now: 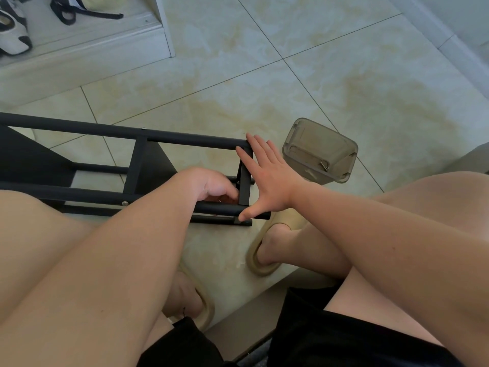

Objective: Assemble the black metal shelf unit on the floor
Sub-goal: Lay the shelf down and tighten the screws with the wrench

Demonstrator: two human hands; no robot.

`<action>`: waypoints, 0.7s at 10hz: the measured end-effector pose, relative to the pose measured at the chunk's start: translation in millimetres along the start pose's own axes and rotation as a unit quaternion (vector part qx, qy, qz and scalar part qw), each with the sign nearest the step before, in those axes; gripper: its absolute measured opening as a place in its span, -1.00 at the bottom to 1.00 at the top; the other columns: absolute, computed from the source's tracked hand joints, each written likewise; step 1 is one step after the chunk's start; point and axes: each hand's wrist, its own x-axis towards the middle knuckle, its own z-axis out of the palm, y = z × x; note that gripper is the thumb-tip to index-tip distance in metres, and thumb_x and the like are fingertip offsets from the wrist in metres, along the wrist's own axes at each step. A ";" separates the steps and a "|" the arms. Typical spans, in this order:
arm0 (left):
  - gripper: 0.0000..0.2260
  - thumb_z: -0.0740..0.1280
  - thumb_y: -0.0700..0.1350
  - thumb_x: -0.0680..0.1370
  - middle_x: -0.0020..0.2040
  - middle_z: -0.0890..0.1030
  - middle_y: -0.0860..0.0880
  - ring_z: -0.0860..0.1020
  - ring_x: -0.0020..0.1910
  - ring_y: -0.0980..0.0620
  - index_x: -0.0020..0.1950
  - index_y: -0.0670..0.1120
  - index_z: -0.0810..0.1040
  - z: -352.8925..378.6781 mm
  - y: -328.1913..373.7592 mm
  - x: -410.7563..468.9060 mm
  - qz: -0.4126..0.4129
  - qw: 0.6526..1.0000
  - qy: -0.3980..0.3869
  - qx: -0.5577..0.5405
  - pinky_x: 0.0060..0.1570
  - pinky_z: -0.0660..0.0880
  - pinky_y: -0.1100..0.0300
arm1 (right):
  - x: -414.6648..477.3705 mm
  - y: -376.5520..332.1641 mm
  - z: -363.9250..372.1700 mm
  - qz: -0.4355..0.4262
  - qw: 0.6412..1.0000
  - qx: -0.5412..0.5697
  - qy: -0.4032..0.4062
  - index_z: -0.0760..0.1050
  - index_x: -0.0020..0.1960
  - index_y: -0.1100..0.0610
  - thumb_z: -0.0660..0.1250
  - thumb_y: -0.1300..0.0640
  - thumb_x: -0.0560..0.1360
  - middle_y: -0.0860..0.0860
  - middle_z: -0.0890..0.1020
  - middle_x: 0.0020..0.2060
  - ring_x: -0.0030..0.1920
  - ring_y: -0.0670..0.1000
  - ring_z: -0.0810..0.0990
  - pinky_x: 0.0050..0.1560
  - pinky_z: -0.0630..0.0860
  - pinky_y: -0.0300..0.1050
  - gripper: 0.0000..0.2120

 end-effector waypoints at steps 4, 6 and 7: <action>-0.77 0.37 -0.19 0.54 -0.02 0.65 -0.14 0.56 -0.04 -0.07 0.15 -0.26 0.64 0.3 -0.3 -2.2 -0.003 1.000 -0.008 -0.002 0.21 0.47 0.03 | -1.3 -1.1 1.3 -0.001 1.000 0.000 0.002 -0.27 0.65 0.16 0.31 -0.65 0.17 0.24 -0.34 0.59 0.59 0.20 -0.38 0.54 -0.42 0.08 0.43; -0.84 0.27 -0.28 0.56 -0.19 0.66 -0.08 0.58 -0.14 -0.04 -0.02 -0.17 0.66 -1.7 -0.1 -4.9 -0.006 0.998 -0.055 -0.038 0.01 0.47 0.15 | -1.0 -1.6 2.2 0.000 1.000 0.002 0.003 -0.26 0.65 0.15 0.30 -0.66 0.16 0.23 -0.34 0.59 0.59 0.20 -0.38 0.54 -0.42 0.09 0.43; -0.88 0.32 -0.20 0.57 -0.08 0.67 -0.08 0.58 -0.06 -0.03 -0.04 -0.14 0.66 -1.8 -2.2 -4.6 -0.016 0.998 -0.057 -0.020 0.04 0.47 0.15 | -1.9 -2.7 4.4 0.001 1.000 0.002 0.007 -0.26 0.65 0.15 0.30 -0.66 0.16 0.23 -0.33 0.59 0.59 0.19 -0.38 0.52 -0.44 0.07 0.43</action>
